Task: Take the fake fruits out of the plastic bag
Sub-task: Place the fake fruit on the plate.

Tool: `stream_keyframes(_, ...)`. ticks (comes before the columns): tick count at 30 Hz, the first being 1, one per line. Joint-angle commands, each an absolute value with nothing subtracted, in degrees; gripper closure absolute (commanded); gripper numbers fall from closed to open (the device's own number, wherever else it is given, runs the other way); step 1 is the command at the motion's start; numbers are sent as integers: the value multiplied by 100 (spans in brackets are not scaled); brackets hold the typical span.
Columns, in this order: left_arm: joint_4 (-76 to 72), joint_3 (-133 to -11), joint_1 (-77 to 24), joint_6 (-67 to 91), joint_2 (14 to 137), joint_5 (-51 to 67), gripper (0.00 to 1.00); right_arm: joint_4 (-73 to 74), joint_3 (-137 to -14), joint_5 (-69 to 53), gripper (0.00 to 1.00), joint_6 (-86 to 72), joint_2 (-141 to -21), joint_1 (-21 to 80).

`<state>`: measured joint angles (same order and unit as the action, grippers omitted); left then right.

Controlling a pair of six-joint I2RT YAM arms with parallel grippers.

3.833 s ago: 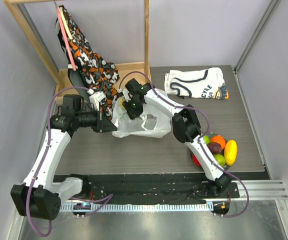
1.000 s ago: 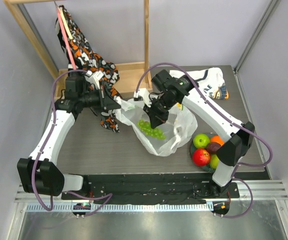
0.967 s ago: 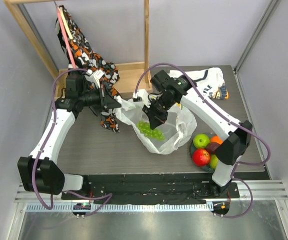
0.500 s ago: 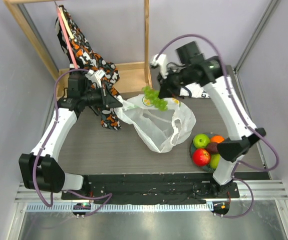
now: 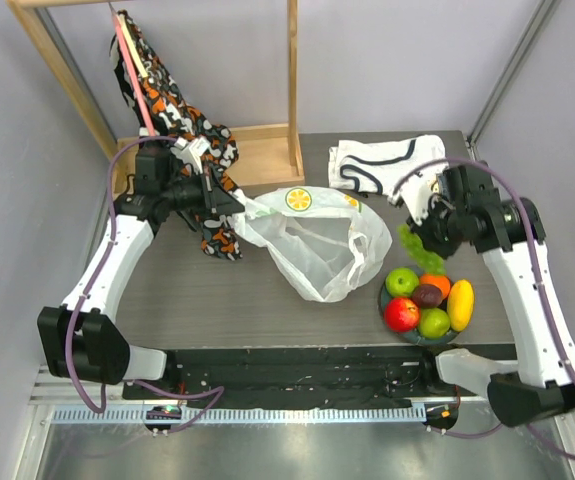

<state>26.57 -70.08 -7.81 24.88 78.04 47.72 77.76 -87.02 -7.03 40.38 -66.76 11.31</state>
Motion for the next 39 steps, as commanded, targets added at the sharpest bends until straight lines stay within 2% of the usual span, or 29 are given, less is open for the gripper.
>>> stream_keyframes(1,2487,-7225,-791,2435,7752,4966,100,8622,-7867,369,99,4544,-6153,958)
stream_keyframes(11,2479,-7040,-870,2470,7725,4983,100,8456,-6760,1212,99,4237,-6073,730)
stream_keyframes(27,2452,-7066,-896,2435,7734,4931,100,7875,-6214,870,98,3718,-6969,422)
stream_keyframes(32,2470,-7066,-896,2435,7726,4913,100,7796,-6231,1037,79,3656,-7084,396)
stream_keyframes(33,2470,-7058,-896,2435,7734,4922,100,7787,-6240,1055,71,3656,-7067,396)
stream_keyframes(35,2470,-7058,-896,2426,7734,4922,100,7796,-6319,1098,63,3648,-7023,396)
stream_keyframes(36,2478,-7058,-896,2434,7734,4922,100,7805,-6345,1116,54,3647,-7005,396)
stream_keyframes(39,2470,-7058,-896,2443,7752,4939,100,7857,-6477,1230,44,3683,-6935,387)
